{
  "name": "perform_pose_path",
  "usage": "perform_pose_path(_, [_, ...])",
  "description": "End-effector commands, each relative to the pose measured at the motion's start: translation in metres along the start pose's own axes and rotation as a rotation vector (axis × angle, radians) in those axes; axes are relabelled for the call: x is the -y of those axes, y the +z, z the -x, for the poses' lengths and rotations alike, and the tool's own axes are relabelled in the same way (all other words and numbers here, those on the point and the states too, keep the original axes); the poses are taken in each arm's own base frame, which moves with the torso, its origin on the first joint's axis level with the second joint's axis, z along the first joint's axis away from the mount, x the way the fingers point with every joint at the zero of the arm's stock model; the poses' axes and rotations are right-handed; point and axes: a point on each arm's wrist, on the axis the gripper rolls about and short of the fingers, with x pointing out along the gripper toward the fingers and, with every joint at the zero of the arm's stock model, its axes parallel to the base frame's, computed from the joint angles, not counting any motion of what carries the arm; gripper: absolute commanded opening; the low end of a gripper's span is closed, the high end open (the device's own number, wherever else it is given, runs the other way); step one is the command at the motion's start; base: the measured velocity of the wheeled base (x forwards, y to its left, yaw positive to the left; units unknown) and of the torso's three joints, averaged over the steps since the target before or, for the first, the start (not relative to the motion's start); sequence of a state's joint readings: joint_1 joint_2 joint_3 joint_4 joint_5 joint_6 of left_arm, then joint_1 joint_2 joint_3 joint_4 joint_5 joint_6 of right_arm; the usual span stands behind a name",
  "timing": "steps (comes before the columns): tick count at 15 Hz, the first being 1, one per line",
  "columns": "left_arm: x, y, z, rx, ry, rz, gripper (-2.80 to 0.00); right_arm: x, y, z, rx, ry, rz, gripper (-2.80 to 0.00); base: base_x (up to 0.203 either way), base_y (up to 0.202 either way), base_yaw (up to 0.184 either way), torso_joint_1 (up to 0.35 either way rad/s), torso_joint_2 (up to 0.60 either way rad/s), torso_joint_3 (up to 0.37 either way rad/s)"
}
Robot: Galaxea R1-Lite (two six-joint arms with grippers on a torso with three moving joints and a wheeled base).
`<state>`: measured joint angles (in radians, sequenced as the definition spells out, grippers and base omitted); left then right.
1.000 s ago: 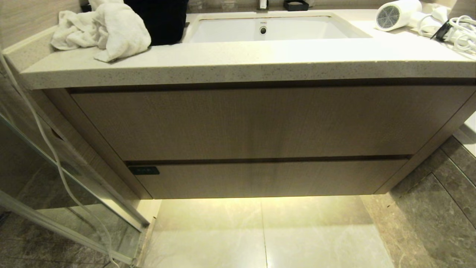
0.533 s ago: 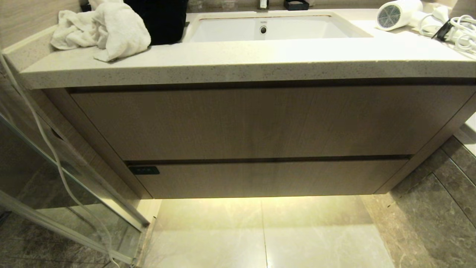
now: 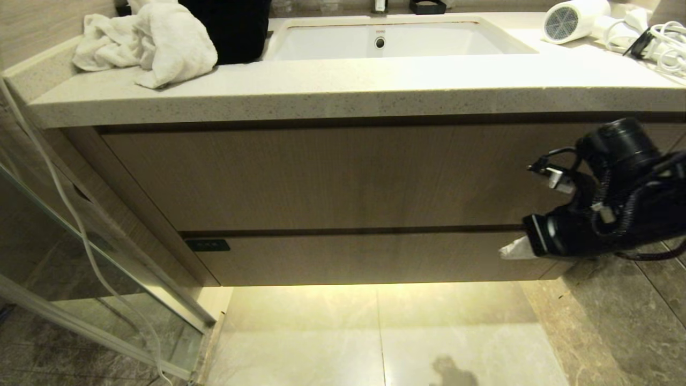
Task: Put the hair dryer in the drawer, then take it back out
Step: Pull open the drawer
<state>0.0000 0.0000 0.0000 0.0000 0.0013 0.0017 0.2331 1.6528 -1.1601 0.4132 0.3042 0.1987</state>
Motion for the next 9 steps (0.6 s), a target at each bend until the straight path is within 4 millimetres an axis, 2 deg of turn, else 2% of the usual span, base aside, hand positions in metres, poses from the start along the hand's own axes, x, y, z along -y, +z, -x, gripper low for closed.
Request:
perform_pose_path(1, [0.000, 0.000, 0.000, 0.000, 0.000, 0.000, -2.80, 0.010, 0.002, -0.056, -0.115, -0.006, -0.020, -2.80, 0.000, 0.000, 0.000, 0.000, 0.00, 0.000])
perform_pose_path(2, [0.000, 0.000, 0.000, 0.000, 0.000, 0.000, -2.80, 0.009, 0.004, -0.069, -0.112, 0.003, -0.013, -2.26, 0.000, 0.000, 0.000, 0.000, 0.00, 0.000])
perform_pose_path(3, [0.000, 0.000, 0.000, 0.000, 0.000, 0.000, -2.80, 0.009, 0.005, -0.080, -0.106, 0.011, -0.006, 0.00, 0.000, 0.000, 0.000, 0.000, 0.00, 0.000])
perform_pose_path(6, [0.000, 0.000, 0.000, 0.000, 0.000, 0.000, -2.80, 0.009, 0.005, -0.104, -0.079, 0.028, 0.022, 0.00, 0.000, 0.000, 0.000, 0.000, 0.00, 0.000])
perform_pose_path(9, [0.000, 0.000, 0.000, 0.000, 0.000, 0.000, -2.80, 0.013, -0.002, -0.112, -0.028, 0.038, 0.033, 0.00, 0.000, 0.000, 0.000, 0.000, 0.00, 0.000])
